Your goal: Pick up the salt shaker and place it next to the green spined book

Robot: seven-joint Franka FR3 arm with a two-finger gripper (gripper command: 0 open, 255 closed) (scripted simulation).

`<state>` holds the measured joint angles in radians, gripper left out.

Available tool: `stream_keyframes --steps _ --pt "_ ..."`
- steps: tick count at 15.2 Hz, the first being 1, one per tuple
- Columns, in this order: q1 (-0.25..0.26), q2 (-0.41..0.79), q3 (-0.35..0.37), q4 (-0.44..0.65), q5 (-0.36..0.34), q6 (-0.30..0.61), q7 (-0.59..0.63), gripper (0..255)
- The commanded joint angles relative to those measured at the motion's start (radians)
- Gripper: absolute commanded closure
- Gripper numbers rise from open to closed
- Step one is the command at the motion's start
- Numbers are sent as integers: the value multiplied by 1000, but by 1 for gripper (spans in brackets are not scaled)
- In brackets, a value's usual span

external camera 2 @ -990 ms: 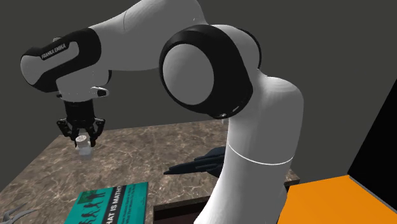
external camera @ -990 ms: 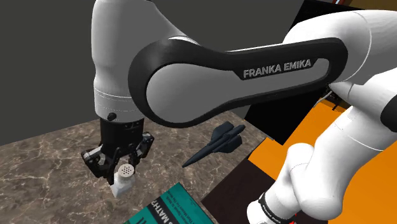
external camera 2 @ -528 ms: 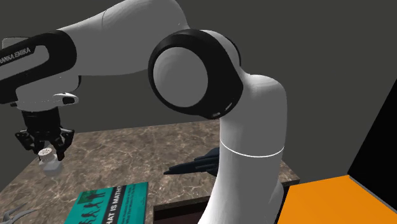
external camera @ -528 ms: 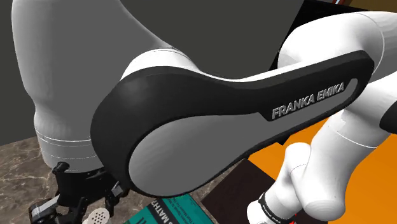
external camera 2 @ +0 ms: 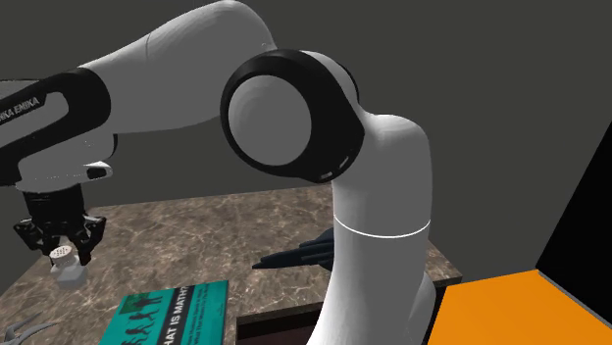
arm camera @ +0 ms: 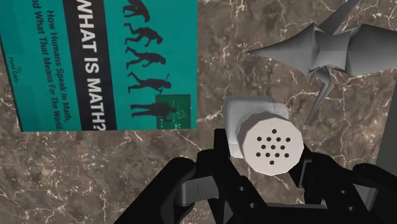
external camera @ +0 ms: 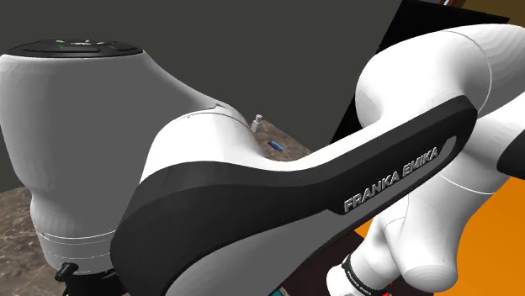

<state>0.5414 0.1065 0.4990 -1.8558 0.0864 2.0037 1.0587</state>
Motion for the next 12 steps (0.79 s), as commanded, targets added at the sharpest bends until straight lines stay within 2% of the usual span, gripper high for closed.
stream_keyframes --steps 1,12 --pt "1 8 0 -18 -3 26 1 255" --pt "9 60 -3 -110 -26 165 4 255"
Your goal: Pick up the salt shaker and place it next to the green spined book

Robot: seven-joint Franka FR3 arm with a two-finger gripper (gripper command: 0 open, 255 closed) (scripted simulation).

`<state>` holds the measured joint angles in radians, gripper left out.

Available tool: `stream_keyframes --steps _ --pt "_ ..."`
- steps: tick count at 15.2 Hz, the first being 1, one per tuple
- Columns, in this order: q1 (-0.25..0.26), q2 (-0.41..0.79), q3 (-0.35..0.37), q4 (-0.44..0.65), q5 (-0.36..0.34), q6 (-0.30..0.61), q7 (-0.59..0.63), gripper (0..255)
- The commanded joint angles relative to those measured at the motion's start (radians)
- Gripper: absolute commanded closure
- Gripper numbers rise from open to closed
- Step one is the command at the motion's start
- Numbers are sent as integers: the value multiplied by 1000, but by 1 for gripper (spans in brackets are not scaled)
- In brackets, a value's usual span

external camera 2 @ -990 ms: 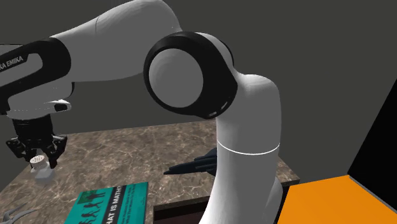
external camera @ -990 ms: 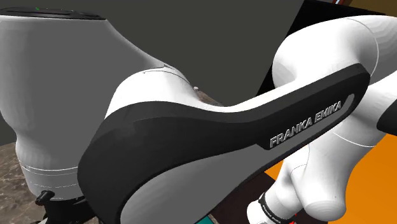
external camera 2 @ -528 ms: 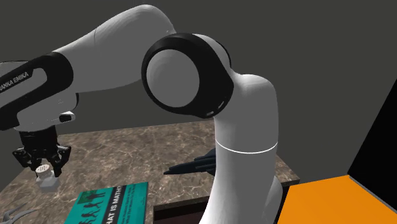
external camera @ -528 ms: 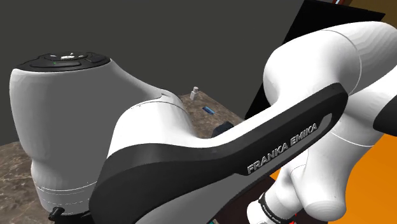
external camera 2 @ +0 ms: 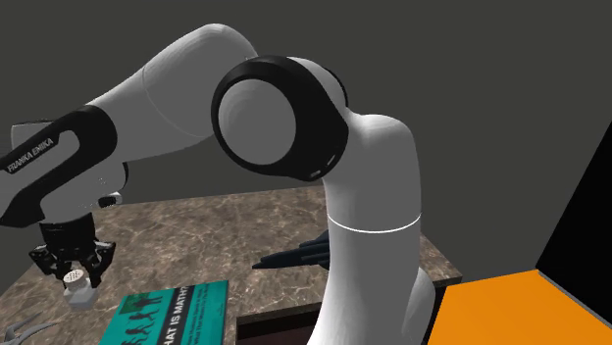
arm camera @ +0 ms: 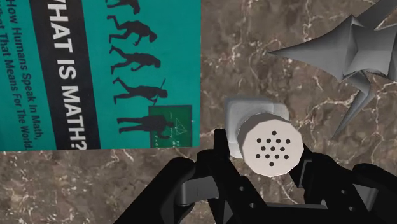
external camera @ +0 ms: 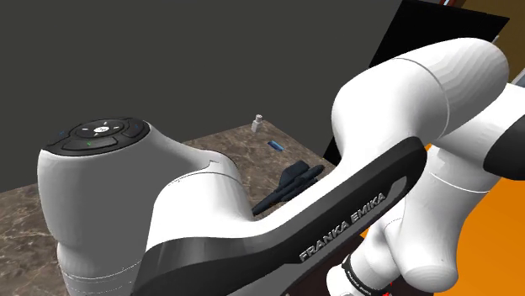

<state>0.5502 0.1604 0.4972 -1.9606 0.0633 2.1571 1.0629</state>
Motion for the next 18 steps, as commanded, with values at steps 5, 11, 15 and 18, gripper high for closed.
stream_keyframes --steps 5,11,15,18 --pt "5 38 -4 -38 -18 73 4 255" --pt "12 77 -10 -68 -38 138 12 255" --pt "12 78 -11 -67 -38 138 12 255" --pt "12 78 -11 -67 -38 138 12 255"
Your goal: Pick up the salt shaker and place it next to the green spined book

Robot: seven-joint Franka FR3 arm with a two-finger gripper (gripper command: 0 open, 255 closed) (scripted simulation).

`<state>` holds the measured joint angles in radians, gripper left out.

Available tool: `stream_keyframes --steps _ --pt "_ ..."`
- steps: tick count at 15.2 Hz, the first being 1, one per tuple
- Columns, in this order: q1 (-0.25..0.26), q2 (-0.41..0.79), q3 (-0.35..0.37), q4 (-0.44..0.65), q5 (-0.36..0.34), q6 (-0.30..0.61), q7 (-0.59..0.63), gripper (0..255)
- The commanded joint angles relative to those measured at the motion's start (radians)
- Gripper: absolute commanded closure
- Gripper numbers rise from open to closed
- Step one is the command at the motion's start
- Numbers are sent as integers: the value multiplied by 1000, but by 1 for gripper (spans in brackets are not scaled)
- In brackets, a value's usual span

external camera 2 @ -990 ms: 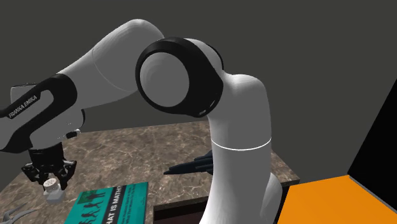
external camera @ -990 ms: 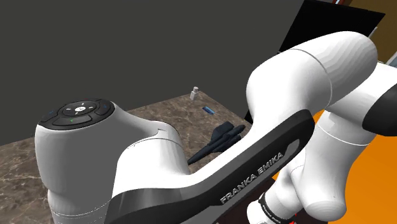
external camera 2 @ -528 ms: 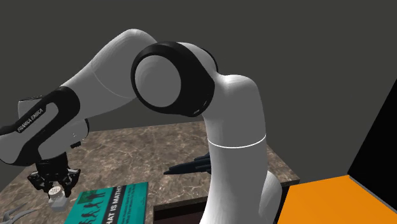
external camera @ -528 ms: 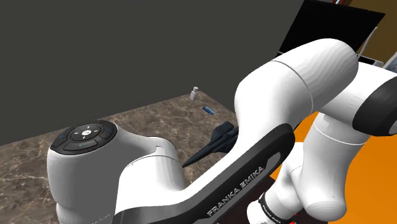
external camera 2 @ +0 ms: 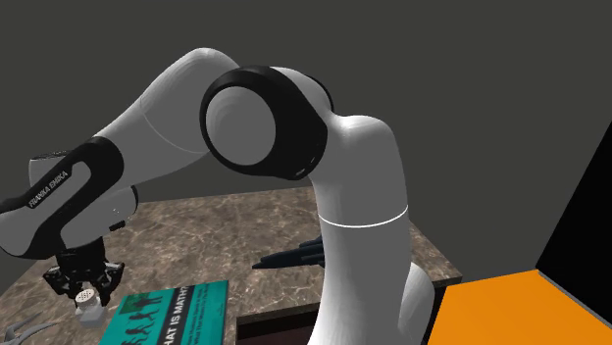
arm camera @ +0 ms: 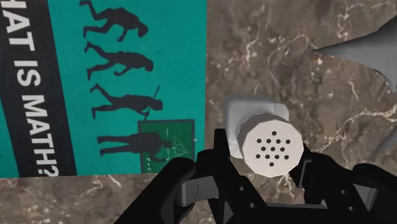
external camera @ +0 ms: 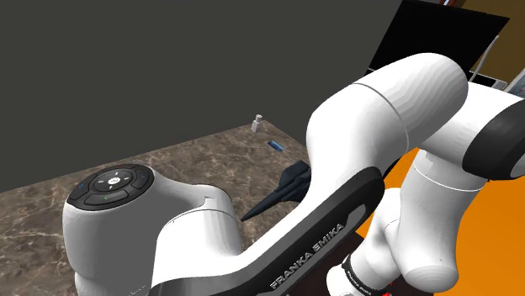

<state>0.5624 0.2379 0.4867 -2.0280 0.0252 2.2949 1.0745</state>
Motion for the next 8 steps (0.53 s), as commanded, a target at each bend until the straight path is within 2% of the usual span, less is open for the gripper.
stream_keyframes --steps 1,6,8 --pt "0 0 0 0 0 0 0 0" --pt "0 0 0 0 0 0 0 0" --pt "-12 -41 5 21 22 -59 -15 0"
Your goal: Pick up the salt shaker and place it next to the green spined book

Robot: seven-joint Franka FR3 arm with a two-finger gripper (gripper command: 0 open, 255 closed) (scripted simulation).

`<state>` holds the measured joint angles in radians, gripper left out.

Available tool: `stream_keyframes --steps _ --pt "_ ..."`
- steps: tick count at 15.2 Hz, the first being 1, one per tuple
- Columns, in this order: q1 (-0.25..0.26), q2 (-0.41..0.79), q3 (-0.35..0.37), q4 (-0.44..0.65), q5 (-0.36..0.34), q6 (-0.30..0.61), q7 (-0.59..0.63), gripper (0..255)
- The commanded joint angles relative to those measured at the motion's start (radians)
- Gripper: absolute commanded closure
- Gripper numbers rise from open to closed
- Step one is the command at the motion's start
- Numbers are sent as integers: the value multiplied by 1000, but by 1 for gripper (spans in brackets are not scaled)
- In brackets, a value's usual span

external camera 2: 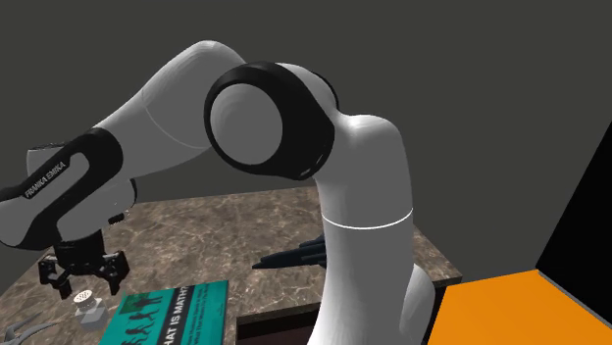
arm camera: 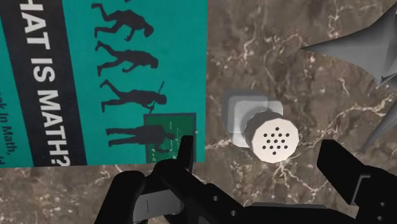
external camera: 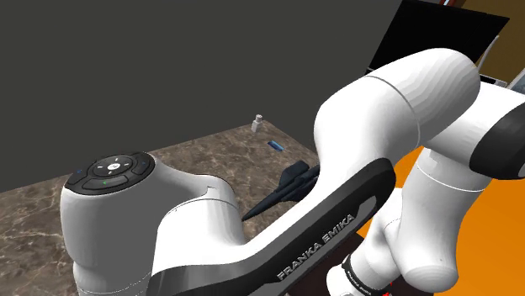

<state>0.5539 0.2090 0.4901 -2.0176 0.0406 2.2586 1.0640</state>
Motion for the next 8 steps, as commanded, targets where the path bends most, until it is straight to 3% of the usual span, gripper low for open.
stream_keyframes --steps 1,8 --pt "-9 -31 3 24 16 -53 -11 0" --pt "-12 -45 3 35 23 -77 -16 0"
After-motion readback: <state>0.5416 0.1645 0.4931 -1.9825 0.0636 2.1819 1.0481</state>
